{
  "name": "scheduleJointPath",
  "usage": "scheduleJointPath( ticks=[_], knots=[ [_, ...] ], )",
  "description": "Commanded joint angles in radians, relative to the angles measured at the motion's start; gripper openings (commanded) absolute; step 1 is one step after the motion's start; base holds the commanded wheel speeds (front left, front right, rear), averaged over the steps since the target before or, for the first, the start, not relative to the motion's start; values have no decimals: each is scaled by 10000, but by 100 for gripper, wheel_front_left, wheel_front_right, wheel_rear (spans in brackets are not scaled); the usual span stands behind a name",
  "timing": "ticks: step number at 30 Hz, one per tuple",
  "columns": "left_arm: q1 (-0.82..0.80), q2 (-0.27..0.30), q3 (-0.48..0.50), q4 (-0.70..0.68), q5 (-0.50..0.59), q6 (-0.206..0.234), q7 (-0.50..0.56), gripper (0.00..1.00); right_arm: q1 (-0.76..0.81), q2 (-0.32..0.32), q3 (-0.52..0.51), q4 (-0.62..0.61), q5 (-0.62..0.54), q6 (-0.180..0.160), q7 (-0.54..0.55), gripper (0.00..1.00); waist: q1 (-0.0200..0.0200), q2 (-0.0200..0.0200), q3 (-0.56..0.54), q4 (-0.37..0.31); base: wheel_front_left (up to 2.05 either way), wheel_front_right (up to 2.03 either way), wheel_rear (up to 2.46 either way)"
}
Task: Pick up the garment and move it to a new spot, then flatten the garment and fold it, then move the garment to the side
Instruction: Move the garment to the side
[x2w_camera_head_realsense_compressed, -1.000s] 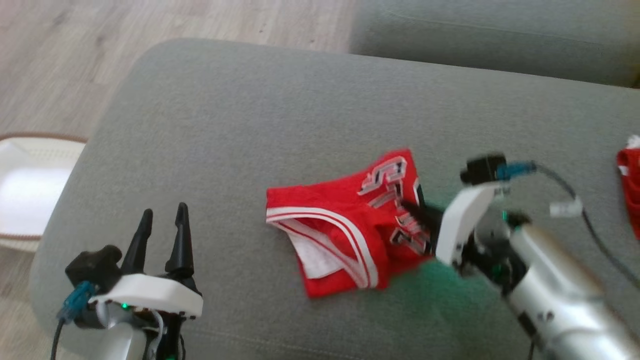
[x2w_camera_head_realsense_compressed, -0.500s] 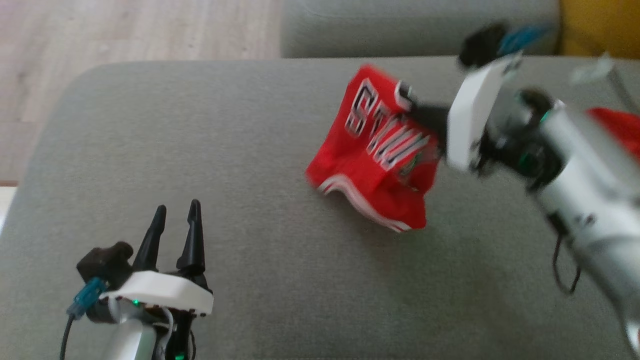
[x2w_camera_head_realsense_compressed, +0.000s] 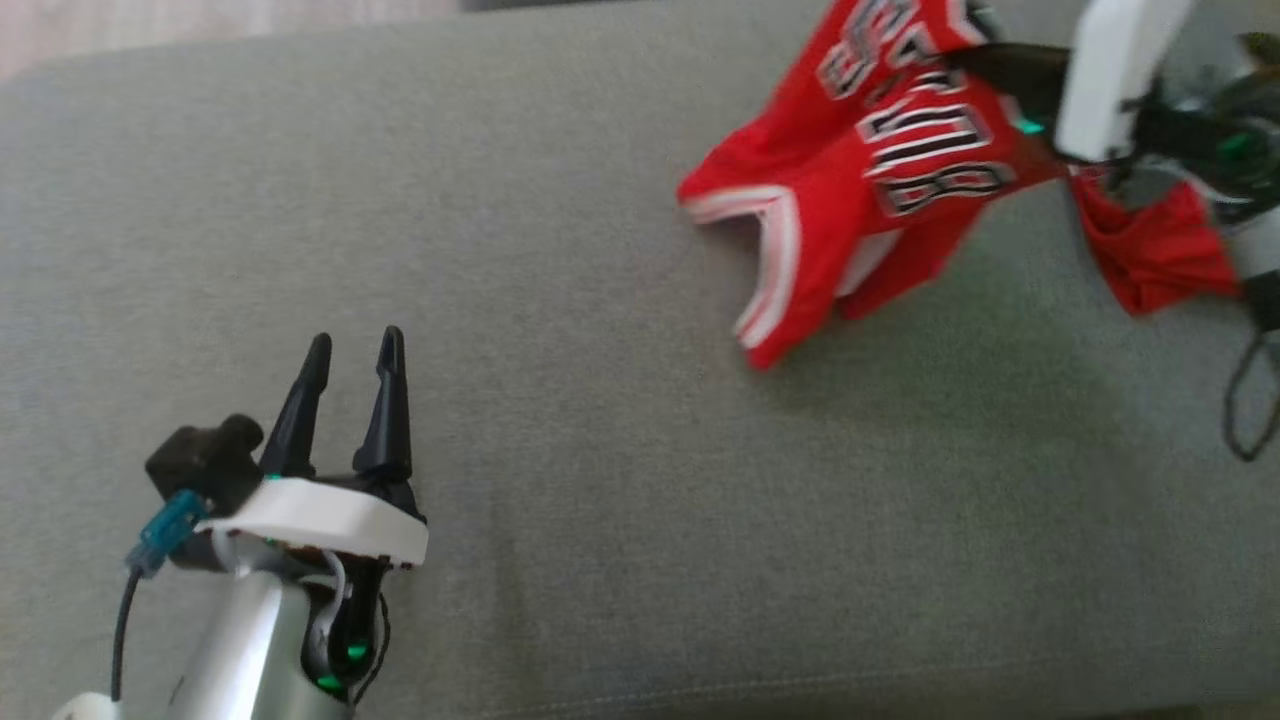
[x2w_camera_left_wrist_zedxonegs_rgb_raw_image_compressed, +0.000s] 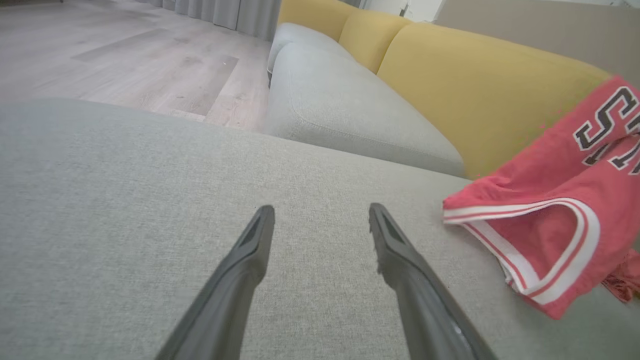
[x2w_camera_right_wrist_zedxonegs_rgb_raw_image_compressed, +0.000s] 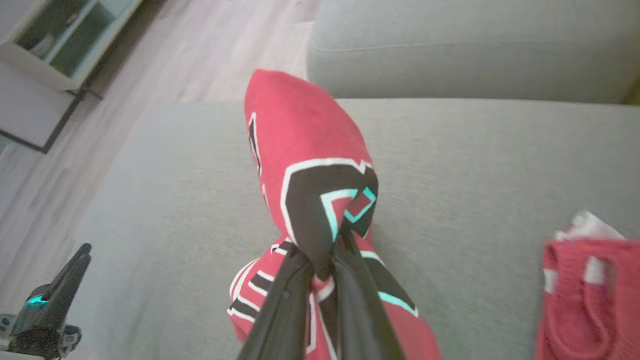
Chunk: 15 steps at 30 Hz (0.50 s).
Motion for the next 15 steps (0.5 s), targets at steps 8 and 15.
scheduleJointPath(
  ticks=[8,15],
  knots=[
    [-827,334,512,-469,271,-77,-122,100,-353,-837,-843,366,-697,-7,-111,0,-2,0,976,-848,0,0,0],
    [-1067,592,602,-830,389,-117,-122,100,-347,-1097,-1071,693,-1762,-7,-1214,0,-2,0,1480,-1528,0,0,0]
  ],
)
